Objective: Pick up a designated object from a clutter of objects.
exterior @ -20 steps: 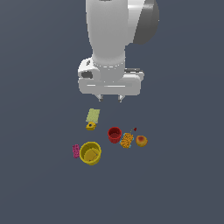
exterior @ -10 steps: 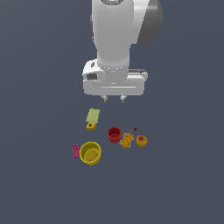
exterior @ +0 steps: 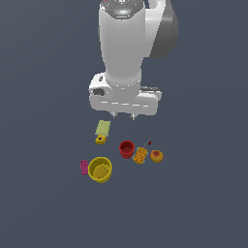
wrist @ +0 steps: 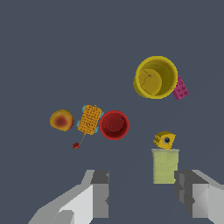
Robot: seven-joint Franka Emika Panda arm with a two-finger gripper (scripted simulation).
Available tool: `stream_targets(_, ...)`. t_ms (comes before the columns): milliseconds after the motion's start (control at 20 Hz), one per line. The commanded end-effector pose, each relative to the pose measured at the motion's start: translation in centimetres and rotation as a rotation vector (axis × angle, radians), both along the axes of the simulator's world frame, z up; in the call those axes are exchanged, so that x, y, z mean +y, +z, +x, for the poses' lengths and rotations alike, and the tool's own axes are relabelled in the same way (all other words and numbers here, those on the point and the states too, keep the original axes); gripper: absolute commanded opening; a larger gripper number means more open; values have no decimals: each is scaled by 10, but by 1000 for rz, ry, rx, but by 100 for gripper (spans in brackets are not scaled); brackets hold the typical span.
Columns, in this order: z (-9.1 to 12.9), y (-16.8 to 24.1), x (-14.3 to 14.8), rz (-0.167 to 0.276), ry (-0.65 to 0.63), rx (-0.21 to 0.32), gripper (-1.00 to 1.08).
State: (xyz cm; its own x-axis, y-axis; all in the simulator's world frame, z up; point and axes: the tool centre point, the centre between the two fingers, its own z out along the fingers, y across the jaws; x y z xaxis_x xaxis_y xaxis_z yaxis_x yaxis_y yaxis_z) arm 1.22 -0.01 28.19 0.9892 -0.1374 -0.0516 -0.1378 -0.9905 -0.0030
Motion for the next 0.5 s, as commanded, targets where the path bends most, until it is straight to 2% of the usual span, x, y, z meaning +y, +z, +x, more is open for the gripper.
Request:
stream_targets(0,8,-6,-3,-8,-43,0,28)
stream_targets(450,48,-41,-21,-57,-261,-8,28)
